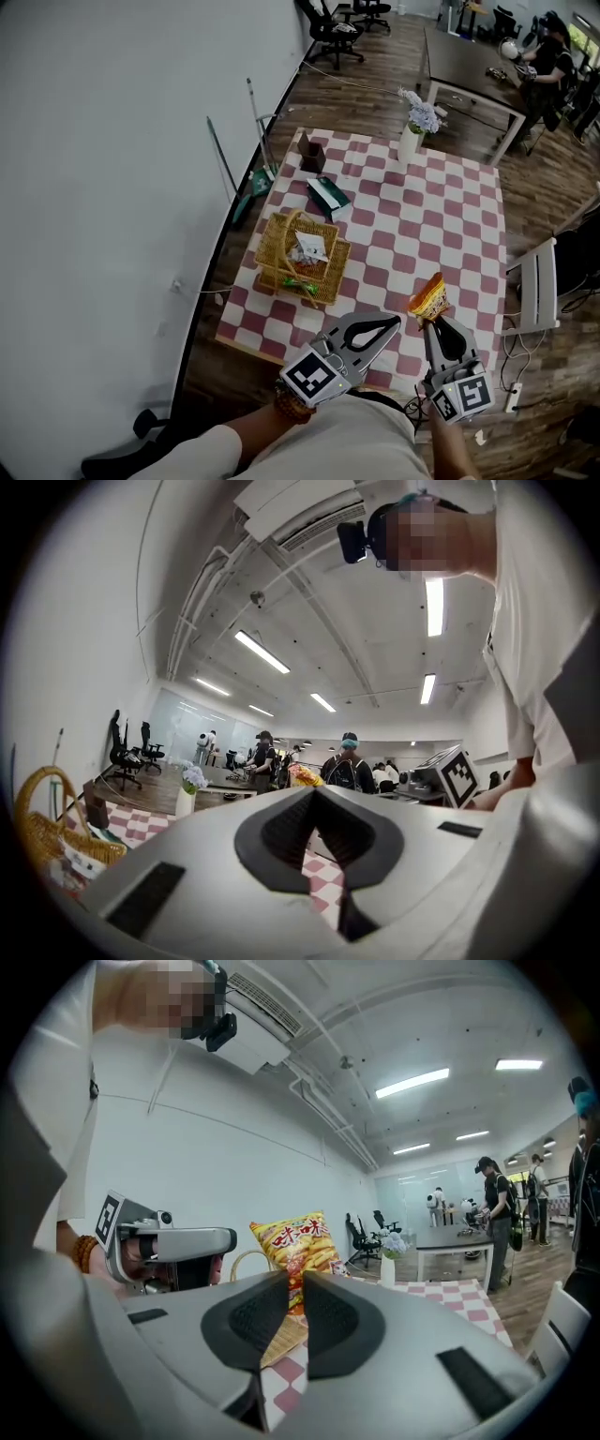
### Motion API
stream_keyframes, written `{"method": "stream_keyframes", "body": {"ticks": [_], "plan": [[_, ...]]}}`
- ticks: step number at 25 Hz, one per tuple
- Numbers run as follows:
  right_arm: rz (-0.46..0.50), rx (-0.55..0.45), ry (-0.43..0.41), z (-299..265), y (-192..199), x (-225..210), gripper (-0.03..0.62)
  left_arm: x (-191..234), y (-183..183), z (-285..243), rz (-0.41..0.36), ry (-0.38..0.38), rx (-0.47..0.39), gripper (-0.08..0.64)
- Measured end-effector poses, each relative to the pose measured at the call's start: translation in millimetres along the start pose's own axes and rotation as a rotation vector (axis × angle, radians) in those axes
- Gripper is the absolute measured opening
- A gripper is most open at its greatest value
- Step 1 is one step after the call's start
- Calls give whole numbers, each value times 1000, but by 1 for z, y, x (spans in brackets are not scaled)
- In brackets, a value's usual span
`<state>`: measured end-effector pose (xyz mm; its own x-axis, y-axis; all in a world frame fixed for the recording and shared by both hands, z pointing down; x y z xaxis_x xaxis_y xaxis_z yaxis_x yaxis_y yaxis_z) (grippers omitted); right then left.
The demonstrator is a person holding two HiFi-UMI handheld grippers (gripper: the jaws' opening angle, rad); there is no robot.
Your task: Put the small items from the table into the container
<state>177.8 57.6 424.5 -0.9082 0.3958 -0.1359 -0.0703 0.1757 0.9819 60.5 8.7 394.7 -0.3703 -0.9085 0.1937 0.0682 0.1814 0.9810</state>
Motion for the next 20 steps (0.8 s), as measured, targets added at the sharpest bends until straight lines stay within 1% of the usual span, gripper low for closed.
{"method": "stream_keyframes", "body": {"ticks": [8,14,20], "plan": [[25,5,-42,-7,-2,19,67,6,-6,23,-19,-51,-6,25],[30,23,-118,-34,2,36,65,23,-5,48,-20,-124,-10,25],[44,41,-232,-67,1,62,64,41,-7,82,-5,-230,-20,25]]}}
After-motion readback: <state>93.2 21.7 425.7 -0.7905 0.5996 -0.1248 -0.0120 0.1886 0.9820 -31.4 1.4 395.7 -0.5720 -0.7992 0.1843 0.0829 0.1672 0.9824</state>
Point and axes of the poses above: the fingertips, and each gripper's own axes: z backward along the fingers, x to its left, y out of its underside, the point moved 4 cm from there along z, backward along the fingers, and after that the axes turned 15 degrees about -y, right-handed, at the moved point
